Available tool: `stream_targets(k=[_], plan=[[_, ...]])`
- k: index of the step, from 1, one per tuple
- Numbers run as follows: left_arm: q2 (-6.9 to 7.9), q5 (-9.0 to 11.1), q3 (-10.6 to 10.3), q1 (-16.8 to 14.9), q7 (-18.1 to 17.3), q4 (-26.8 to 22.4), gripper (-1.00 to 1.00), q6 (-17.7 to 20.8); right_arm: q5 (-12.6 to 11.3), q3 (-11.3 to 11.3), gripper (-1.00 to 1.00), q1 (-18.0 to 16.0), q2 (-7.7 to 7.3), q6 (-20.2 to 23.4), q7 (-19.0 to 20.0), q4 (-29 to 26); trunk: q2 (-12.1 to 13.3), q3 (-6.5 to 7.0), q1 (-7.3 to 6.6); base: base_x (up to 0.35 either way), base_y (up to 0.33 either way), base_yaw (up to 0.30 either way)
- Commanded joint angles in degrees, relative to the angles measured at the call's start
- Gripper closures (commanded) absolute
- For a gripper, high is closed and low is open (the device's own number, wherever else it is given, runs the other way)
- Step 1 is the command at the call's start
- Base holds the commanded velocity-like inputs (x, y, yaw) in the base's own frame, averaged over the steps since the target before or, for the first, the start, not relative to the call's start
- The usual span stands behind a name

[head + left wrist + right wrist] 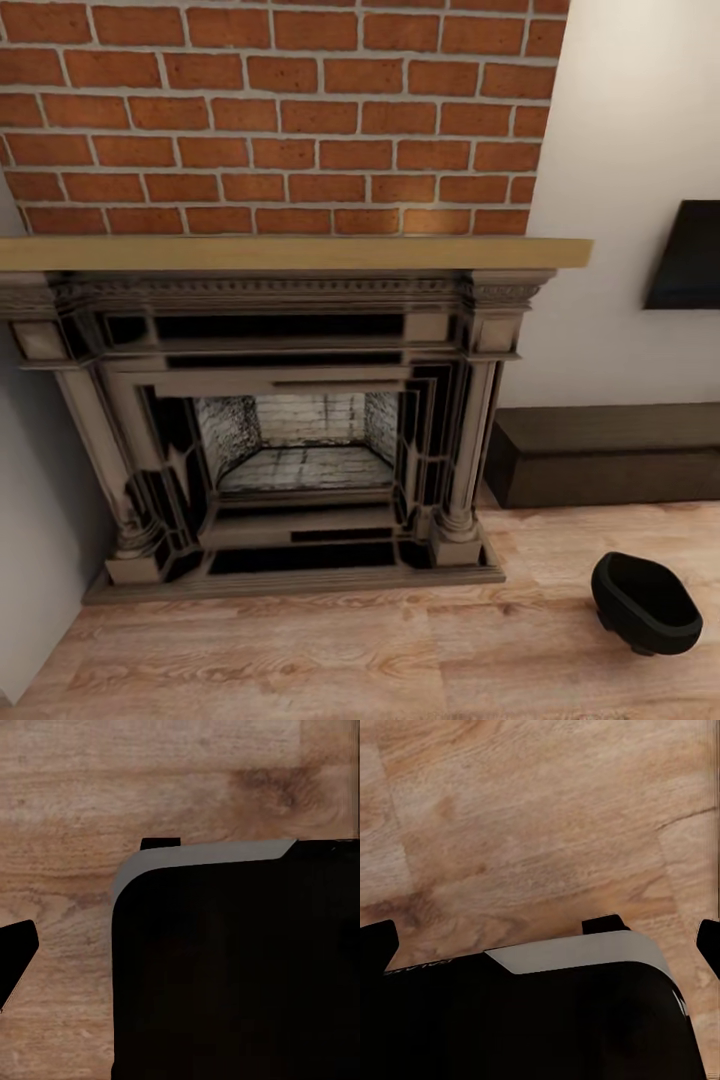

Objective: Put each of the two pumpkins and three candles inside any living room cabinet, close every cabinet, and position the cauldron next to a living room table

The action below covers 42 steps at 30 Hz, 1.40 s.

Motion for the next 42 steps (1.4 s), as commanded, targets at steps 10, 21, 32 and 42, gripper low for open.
stream_targets(k=[10, 21, 32, 42], plan=[[0.01, -0.09, -0.01, 0.01, -0.05, -0.07, -1.0, -0.13, -0.36, 0.0, -1.0, -0.04, 0.02, -0.19, 0.04, 0.06, -0.03, -0.05, 0.0, 0.0, 0.0, -0.291], [0.01, -0.1, -0.01, 0.01, -0.05, -0.12, -1.0, -0.13, -2.24, -0.01, -1.0, -0.04, 0.02, -0.19, 0.04, 0.05, -0.03, -0.23, 0.0, 0.014, 0.0, -0.291], [0.01, -0.19, -0.1, 0.01, -0.01, -0.12, -1.0, -0.13, -2.65, 0.0, -1.0, -0.04, 0.02, -0.74, 0.04, -0.03, -0.03, -0.38, 0.0, 0.169, -0.069, -0.156], [0.01, -0.19, -0.12, 0.01, 0.01, -0.12, -1.0, -0.13, -2.65, 0.0, -1.0, -0.04, 0.02, -0.81, 0.04, 0.02, -0.03, -0.38, 0.0, 0.263, -0.163, -0.004]])
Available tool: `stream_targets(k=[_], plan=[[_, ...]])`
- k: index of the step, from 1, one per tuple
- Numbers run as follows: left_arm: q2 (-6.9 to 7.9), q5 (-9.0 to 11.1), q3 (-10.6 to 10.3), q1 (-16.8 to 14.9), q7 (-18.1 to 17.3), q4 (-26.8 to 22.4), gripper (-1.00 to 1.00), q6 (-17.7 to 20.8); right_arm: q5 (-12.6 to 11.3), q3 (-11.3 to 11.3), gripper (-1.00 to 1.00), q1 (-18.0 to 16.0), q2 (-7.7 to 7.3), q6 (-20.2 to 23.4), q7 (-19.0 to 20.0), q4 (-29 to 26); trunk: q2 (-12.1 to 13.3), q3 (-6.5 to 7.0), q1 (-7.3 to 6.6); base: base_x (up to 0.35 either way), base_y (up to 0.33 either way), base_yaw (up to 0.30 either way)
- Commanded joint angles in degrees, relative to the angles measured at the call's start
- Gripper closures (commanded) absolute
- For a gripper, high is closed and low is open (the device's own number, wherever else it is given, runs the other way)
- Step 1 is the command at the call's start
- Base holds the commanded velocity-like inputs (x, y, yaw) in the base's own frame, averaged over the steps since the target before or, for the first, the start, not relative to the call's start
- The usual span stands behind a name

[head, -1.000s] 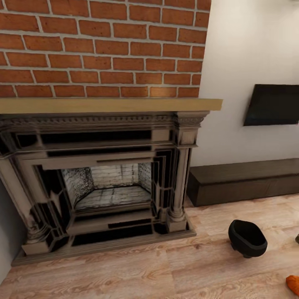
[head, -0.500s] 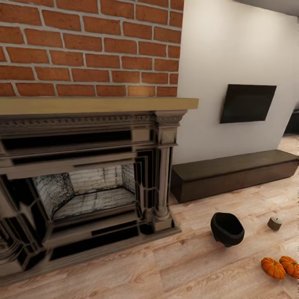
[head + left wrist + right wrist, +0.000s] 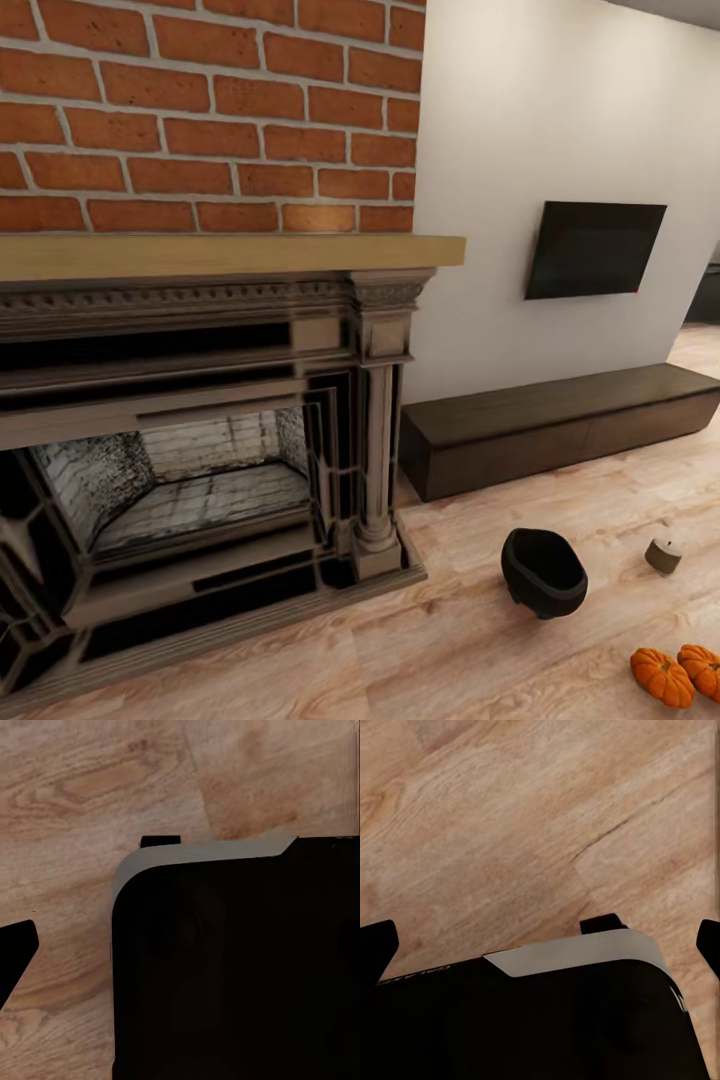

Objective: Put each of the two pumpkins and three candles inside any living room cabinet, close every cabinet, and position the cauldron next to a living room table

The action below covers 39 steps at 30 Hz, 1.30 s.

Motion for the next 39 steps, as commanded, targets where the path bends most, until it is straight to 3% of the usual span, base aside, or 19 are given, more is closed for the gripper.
stream_targets(k=[1, 22, 39], plan=[[0.01, -0.03, -0.02, 0.01, -0.06, -0.05, -1.0, -0.12, -0.21, -0.01, -1.0, -0.03, 0.01, -0.17, 0.04, 0.04, -0.02, -0.05, 0.03, 0.266, -0.195, -0.056], [0.19, -0.03, 0.0, 0.01, -0.06, -0.05, -1.0, -0.12, -0.21, -0.01, -1.0, -0.03, 0.01, -0.17, 0.04, 0.07, -0.02, -0.05, 0.03, 0.255, -0.199, -0.267], [0.27, -0.03, 0.0, 0.01, -0.08, -0.05, -1.0, -0.12, -0.3, -0.01, -1.0, -0.03, 0.01, -0.17, 0.04, 0.07, -0.02, -0.06, 0.03, 0.238, -0.015, -0.289]])
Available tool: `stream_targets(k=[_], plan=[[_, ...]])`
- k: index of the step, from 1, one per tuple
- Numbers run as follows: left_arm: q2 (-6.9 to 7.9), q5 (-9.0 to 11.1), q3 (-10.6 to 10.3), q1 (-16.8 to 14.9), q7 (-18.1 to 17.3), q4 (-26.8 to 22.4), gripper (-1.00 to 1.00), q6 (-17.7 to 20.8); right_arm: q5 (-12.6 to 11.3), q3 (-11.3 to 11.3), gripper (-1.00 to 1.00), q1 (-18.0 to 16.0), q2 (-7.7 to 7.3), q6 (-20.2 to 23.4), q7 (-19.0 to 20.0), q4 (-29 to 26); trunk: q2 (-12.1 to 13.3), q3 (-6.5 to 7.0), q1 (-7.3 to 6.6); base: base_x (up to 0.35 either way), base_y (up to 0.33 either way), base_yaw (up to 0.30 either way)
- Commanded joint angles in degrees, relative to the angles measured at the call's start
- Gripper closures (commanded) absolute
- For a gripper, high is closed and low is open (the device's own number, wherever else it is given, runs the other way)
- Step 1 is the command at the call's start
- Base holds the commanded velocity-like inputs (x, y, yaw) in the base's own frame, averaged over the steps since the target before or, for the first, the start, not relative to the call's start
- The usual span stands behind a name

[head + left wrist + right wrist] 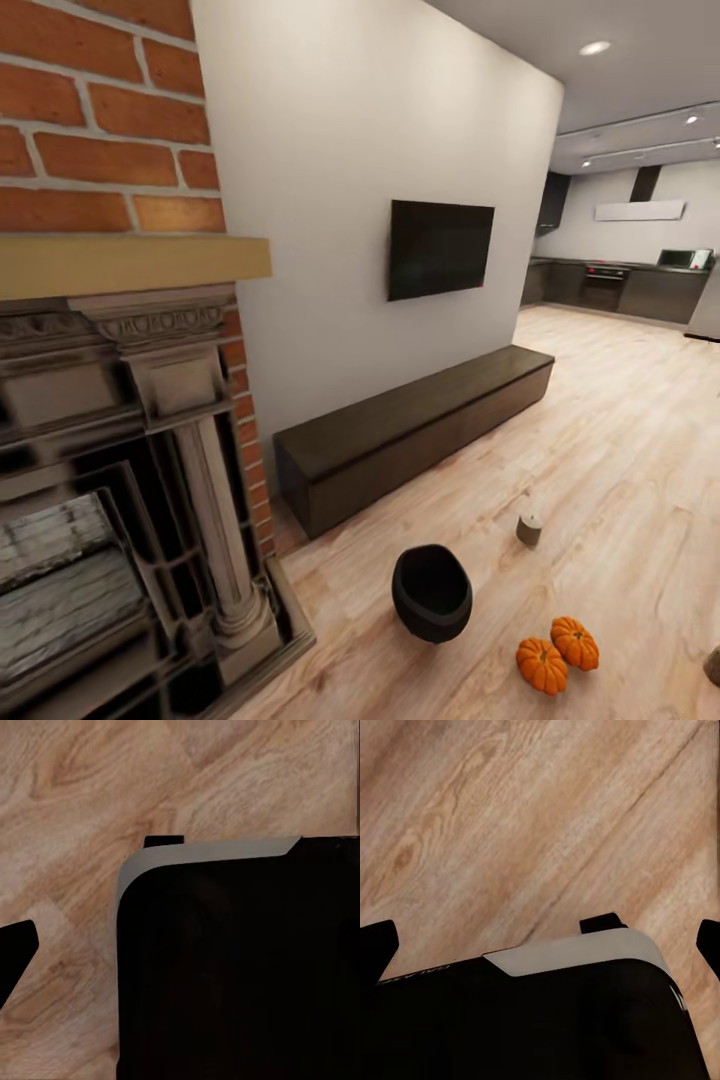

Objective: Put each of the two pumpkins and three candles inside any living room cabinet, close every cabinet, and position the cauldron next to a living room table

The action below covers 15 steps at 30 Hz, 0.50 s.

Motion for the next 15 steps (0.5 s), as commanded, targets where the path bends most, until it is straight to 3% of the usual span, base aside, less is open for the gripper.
stream_targets(k=[1, 15], plan=[[0.01, -0.03, -0.02, 0.01, -0.06, -0.04, -1.0, -0.13, -0.22, -0.01, -1.0, -0.04, 0.02, -0.21, 0.04, 0.05, -0.03, -0.07, 0.02, 0.238, 0.0, -0.288], [-0.14, -0.12, -0.1, 0.01, -0.06, -0.04, -1.0, -0.13, -0.22, -0.01, -1.0, -0.04, 0.02, -0.2, 0.04, 0.05, -0.03, -0.69, 0.02, 0.239, 0.0, -0.258]])
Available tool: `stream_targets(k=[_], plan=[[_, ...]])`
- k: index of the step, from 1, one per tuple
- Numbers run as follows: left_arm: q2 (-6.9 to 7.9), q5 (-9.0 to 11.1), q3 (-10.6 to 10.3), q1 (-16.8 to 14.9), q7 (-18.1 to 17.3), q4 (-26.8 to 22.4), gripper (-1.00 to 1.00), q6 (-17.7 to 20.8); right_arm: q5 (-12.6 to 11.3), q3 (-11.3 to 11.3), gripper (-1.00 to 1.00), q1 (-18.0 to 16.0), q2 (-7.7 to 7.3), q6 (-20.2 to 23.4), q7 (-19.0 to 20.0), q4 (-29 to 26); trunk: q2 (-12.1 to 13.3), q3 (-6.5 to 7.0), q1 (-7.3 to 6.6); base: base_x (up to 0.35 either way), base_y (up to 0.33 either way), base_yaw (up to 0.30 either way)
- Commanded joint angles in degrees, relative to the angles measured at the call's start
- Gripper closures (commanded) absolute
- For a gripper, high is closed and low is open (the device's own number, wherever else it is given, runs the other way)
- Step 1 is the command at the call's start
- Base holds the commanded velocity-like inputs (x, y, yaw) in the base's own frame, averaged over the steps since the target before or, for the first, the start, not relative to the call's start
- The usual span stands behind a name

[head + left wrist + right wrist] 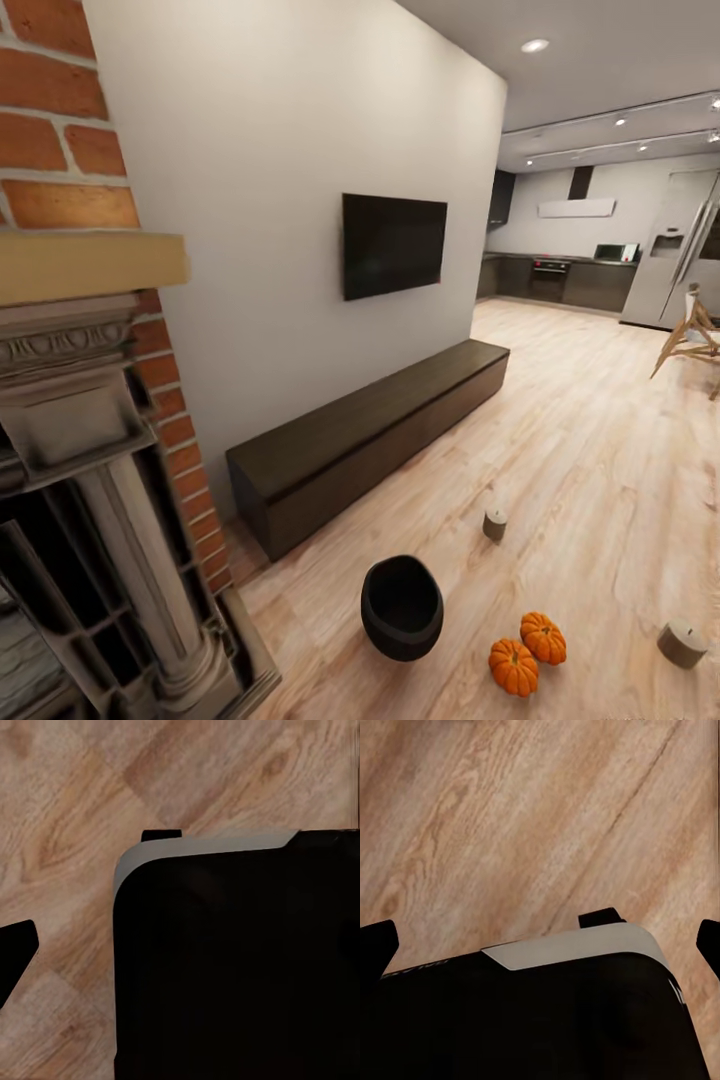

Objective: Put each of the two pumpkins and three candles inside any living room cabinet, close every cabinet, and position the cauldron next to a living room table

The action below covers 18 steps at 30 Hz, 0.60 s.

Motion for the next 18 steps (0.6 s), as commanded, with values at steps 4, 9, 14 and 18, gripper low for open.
stream_targets(k=[4, 9, 14, 18], plan=[[0.05, -0.06, -0.09, 0.01, -0.05, -0.04, -1.0, -0.13, -0.19, 0.0, -1.0, -0.04, 0.02, -0.18, 0.04, 0.05, -0.03, -0.3, 0.02, 0.241, -0.048, -0.221], [0.04, -0.05, -0.12, 0.01, -0.04, -0.04, -1.0, -0.13, -0.14, 0.06, -1.0, -0.04, 0.02, -0.19, 0.04, 0.04, -0.03, -0.42, 0.02, 0.243, -0.074, -0.082], [0.07, -0.04, -0.12, 0.01, -0.04, -0.04, -1.0, -0.13, -0.06, 0.08, -1.0, -0.04, 0.02, -0.18, 0.04, 0.05, -0.03, -0.44, 0.02, 0.246, -0.012, -0.011], [0.07, -0.04, -0.12, 0.01, -0.05, -0.04, -1.0, -0.13, -0.03, 0.08, -1.0, -0.04, 0.02, -0.18, 0.04, 0.05, -0.03, -0.44, 0.02, 0.254, -0.001, -0.001]])
